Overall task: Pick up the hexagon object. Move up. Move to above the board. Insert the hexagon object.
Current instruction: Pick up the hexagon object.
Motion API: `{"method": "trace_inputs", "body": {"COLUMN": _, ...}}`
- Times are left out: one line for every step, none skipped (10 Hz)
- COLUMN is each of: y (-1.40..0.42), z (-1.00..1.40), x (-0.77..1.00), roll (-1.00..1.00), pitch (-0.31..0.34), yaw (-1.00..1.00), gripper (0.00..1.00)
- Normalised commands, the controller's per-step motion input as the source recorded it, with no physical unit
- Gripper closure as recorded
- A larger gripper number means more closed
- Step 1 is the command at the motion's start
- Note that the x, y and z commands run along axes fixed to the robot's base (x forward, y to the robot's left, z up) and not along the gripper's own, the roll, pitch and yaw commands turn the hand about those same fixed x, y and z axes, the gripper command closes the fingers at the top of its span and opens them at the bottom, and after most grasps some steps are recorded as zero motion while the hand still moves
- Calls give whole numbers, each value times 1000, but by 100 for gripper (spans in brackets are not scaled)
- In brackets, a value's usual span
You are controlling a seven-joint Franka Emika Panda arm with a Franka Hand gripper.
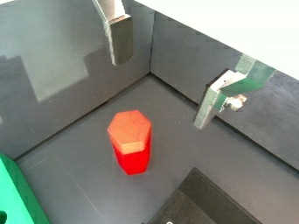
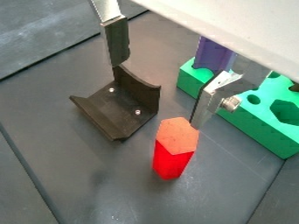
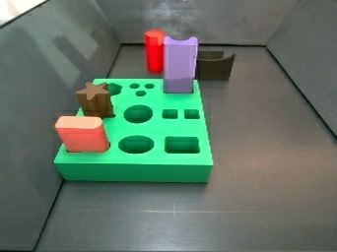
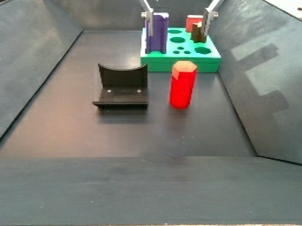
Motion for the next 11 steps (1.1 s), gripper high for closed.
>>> {"method": "trace_inputs", "body": {"y": 0, "z": -83, "x": 9, "roll": 14, "pitch": 0, "yaw": 77, "gripper": 0}}
{"method": "trace_inputs", "body": {"y": -66, "z": -520, "x": 0, "roll": 0, "pitch": -84, "yaw": 371, "gripper": 0}}
{"method": "trace_inputs", "body": {"y": 0, "z": -657, "x": 129, "roll": -137, "pitch": -133, "yaw": 840, "gripper": 0}}
{"method": "trace_inputs", "body": {"y": 0, "z": -517, "x": 51, "roll": -157, "pitch": -149, "yaw": 960, "gripper": 0}}
{"method": "trace_inputs", "body": {"y": 0, "z": -477, "x": 57, "roll": -141, "pitch": -153, "yaw": 954, "gripper": 0}}
{"method": "trace_inputs", "body": {"y": 0, "z": -426, "x": 34, "roll": -153, "pitch": -171, "yaw": 920, "gripper": 0}}
{"method": "trace_inputs", "body": {"y": 0, "z": -337, "x": 6, "roll": -137, "pitch": -154, "yaw": 886, "gripper": 0}}
{"method": "trace_inputs", "body": {"y": -26, "z": -317, "x": 0, "roll": -73, "pitch": -140, "yaw": 757, "gripper": 0}}
{"method": "trace_inputs", "body": {"y": 0, "z": -237, "x": -43, "roll": -86, "pitch": -130, "yaw": 437, "gripper": 0}}
{"method": "trace_inputs", "body": {"y": 0, "z": -357, "x": -160, "roll": -53, "pitch": -120, "yaw": 346, "gripper": 0}}
{"method": "trace_inputs", "body": {"y": 0, "z": -163, "x": -209, "roll": 0, "pitch": -36, "yaw": 243, "gripper": 0}}
